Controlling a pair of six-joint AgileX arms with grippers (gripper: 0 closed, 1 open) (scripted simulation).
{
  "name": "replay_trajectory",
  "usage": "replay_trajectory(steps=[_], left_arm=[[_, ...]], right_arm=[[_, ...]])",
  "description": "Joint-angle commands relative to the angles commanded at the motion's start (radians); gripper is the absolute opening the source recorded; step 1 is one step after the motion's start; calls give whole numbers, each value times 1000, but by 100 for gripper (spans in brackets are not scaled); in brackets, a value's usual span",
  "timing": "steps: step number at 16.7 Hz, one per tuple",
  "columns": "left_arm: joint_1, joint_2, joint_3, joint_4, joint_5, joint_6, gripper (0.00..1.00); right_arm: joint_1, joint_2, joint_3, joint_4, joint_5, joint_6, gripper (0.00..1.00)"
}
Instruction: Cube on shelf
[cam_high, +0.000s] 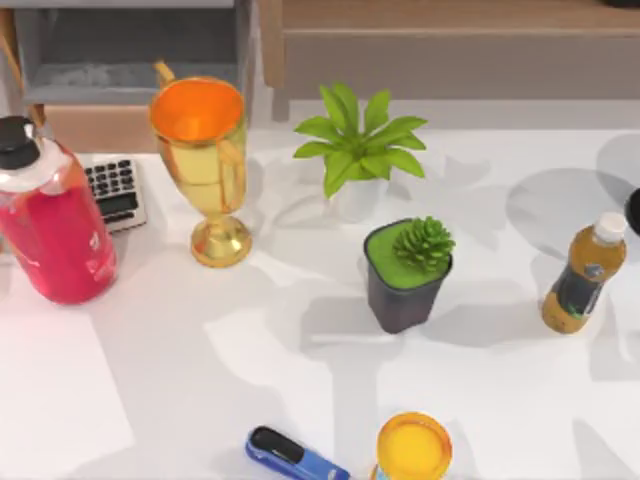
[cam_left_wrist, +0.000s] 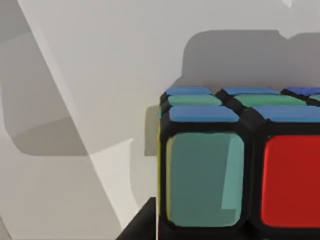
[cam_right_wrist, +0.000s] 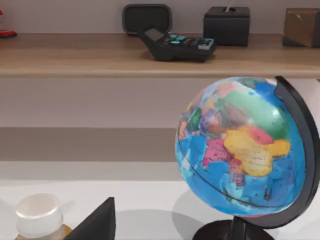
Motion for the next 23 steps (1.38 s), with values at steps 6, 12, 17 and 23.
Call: replay_trajectory(steps=[6,12,17,23], left_arm=[[0,0,0,0,0,0,0],[14,-25,-2,-60,-2,5,0],[40,-176,42,-170,-39,28,0],[101,-159,139,-259,-126,20,0]], right_arm=[[0,0,0,0,0,0,100],[0,0,0,0,0,0,100],[0,0,0,0,0,0,100],[0,0,0,0,0,0,100]])
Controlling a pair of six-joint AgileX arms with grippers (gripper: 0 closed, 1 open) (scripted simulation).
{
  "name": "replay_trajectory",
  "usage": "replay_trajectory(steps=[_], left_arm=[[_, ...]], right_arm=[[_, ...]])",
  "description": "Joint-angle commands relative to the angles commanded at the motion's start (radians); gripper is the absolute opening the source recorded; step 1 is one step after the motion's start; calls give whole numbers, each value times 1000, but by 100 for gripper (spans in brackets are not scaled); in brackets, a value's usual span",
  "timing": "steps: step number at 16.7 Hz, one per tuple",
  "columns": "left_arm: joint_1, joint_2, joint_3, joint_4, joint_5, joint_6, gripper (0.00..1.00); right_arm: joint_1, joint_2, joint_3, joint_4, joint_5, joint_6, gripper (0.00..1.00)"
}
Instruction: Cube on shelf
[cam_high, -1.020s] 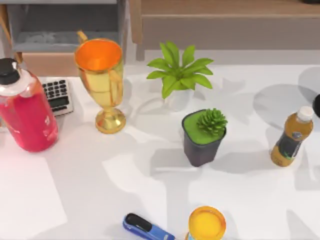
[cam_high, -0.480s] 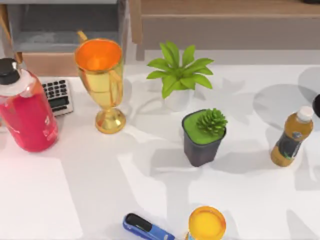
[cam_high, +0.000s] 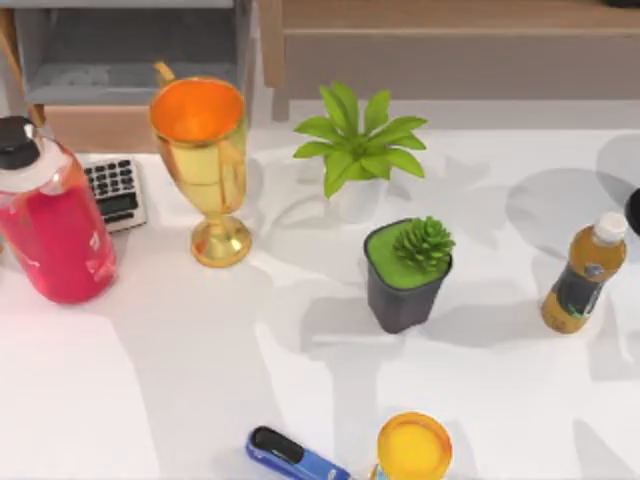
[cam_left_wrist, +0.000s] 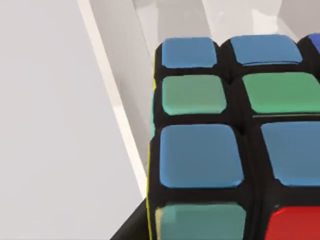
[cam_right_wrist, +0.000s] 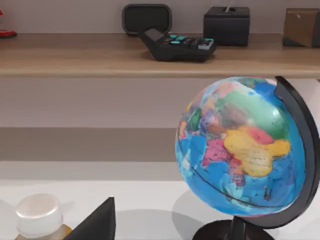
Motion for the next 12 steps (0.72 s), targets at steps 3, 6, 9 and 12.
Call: replay_trajectory(steps=[3,6,9,12], left_arm=[[-39,97,77,11,23,-16,0],[-81,191,125,37,82,-20,0],[-98,237,134,64,127,-19,0],[-98,237,134,64,127,-19,0]], right_arm=[[0,0,0,0,0,0,100],[0,0,0,0,0,0,100],[0,0,0,0,0,0,100],[0,0,0,0,0,0,100]])
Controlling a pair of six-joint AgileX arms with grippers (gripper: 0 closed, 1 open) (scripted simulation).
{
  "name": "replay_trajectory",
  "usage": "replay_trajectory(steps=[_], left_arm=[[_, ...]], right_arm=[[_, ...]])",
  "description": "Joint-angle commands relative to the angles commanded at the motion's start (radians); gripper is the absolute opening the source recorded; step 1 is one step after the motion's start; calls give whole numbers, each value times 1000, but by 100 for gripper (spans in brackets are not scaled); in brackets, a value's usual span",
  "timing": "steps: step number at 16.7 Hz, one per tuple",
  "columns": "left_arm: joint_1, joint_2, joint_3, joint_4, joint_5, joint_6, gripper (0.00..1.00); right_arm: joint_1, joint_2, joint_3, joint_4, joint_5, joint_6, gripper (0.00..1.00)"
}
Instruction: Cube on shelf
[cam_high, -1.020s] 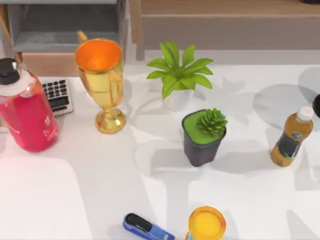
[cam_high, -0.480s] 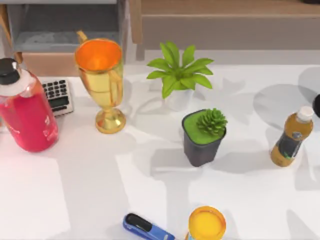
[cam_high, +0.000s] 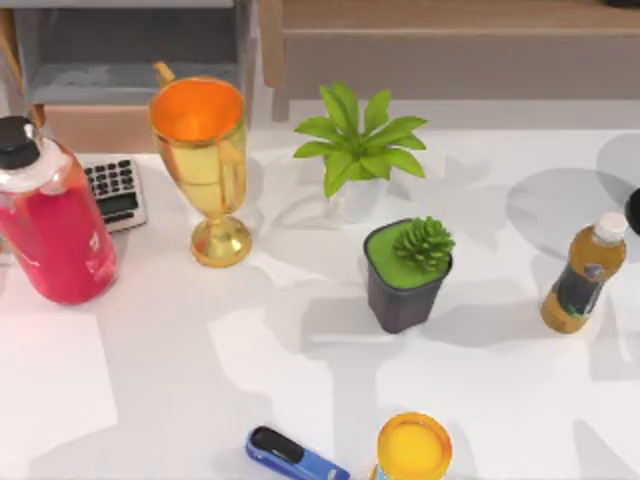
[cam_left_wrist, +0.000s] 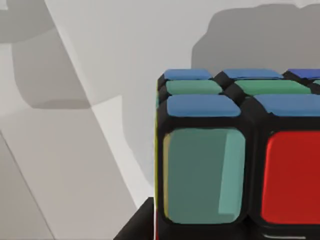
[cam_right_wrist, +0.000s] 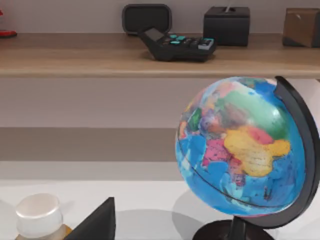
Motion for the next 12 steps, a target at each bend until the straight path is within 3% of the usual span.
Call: replay_trajectory(steps=[6,12], left_arm=[[25,-92,-51,-15,-38,31,0],[-70,-485,-130,170,-159,125,0]], right_arm=[[0,0,0,0,0,0,100],[0,0,0,0,0,0,100]])
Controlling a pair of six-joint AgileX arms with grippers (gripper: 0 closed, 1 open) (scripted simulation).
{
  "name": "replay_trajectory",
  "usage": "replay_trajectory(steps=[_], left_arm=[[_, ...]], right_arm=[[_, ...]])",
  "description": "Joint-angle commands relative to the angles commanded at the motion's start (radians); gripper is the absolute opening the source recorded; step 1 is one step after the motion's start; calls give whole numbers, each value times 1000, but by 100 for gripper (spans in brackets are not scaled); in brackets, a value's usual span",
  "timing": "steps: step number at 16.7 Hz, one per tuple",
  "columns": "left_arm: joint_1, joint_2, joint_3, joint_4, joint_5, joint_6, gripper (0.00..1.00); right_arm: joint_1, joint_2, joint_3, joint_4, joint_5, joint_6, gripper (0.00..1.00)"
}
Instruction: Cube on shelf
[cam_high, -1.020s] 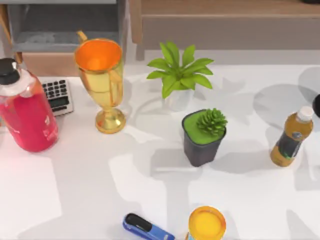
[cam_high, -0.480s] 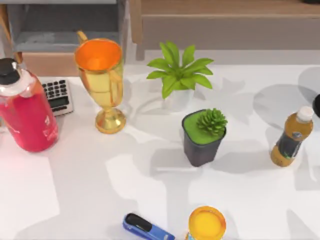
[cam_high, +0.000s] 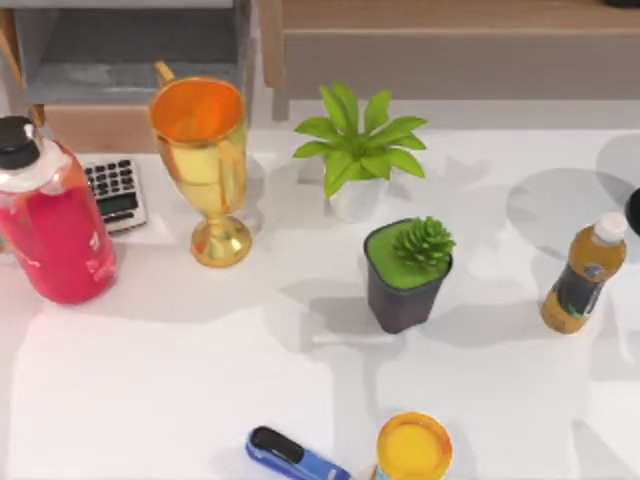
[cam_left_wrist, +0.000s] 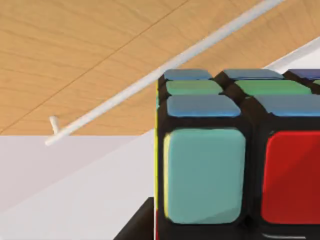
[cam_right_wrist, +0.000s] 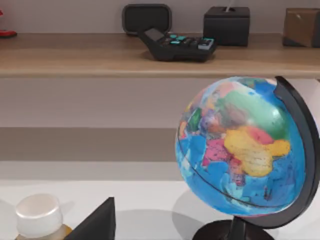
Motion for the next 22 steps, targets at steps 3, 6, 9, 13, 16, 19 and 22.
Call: replay_trajectory(steps=[3,6,9,13,16,19,22], left_arm=[[-105,-189,-53,206,-78,40,0],[-243,-301,-122,474,-163,54,0],[-424,-347,-217,786,-254,28,0],[-684,-320,-391,1207,-391,-78,0],[-885,-253,-544,1510,-497,-204,0],[-1061,-157,-702,1796,-596,-352,0],[-1169,-40,-849,2044,-684,-500,0]], right_arm=[[0,0,0,0,0,0,100],[0,0,0,0,0,0,100],[0,0,0,0,0,0,100],[0,0,0,0,0,0,100],[0,0,0,0,0,0,100],[0,0,0,0,0,0,100],[0,0,0,0,0,0,100]])
